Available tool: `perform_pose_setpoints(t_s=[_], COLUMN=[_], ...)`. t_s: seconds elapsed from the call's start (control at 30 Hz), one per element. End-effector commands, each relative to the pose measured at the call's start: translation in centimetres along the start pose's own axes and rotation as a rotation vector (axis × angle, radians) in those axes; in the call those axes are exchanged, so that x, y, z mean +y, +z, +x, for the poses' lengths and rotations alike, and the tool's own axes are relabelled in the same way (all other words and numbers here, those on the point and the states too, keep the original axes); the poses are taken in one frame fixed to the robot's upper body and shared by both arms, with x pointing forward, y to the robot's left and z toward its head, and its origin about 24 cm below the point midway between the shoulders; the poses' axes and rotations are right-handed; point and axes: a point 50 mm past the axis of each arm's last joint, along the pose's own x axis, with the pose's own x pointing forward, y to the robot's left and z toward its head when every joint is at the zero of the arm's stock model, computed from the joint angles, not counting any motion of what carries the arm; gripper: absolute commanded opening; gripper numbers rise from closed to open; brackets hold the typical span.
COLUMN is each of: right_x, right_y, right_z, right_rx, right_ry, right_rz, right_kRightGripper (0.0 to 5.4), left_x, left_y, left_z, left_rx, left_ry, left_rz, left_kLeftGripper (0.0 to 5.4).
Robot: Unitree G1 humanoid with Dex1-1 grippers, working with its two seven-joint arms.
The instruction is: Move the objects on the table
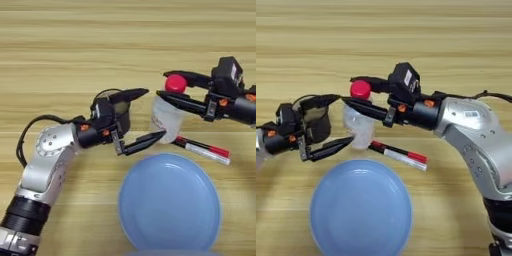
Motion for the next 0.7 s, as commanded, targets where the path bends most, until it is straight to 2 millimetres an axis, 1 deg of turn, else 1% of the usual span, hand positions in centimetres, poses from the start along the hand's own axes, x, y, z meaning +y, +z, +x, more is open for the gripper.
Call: perform_pose_setpoints(t_s=[0.03,0.2,0.23,0.27,0.3,0.43,0.47,0.7], right_x=[0.5,0.9,1.0,1.0,1.0,1.0,1.0,1.0], right_y=[0.9,0.7,0.6,0.6,0.6,0.5,0.5,0.7], right_z=[0.5,1.2,1.3,1.4,1.5,1.7,1.7,1.8], right_rx=[-0.035,-0.042,-0.043,-0.044,-0.044,-0.044,-0.045,-0.054], right_ry=[0.027,0.05,0.053,0.055,0.057,0.063,0.066,0.071], right_rz=[-0.022,-0.006,-0.004,-0.004,-0.004,-0.002,-0.001,-0.003], right_kRightGripper=[1.86,1.86,1.86,1.86,1.86,1.86,1.86,1.86], left_x=[-0.3,-0.4,-0.4,-0.4,-0.5,-0.6,-0.6,-0.5], left_y=[0.1,0.2,0.2,0.2,0.3,0.3,0.3,0.2], left_z=[0.5,0.7,0.7,0.7,0.7,0.7,0.7,0.7], left_rx=[0.004,-0.001,-0.002,-0.002,-0.004,-0.017,-0.018,-0.01], left_ry=[-0.048,-0.062,-0.064,-0.066,-0.071,-0.083,-0.081,-0.075], left_rz=[-0.002,-0.006,-0.006,-0.006,-0.007,-0.01,-0.01,-0.005], left_kLeftGripper=[5.4,5.4,5.18,5.15,4.96,4.57,4.57,3.73])
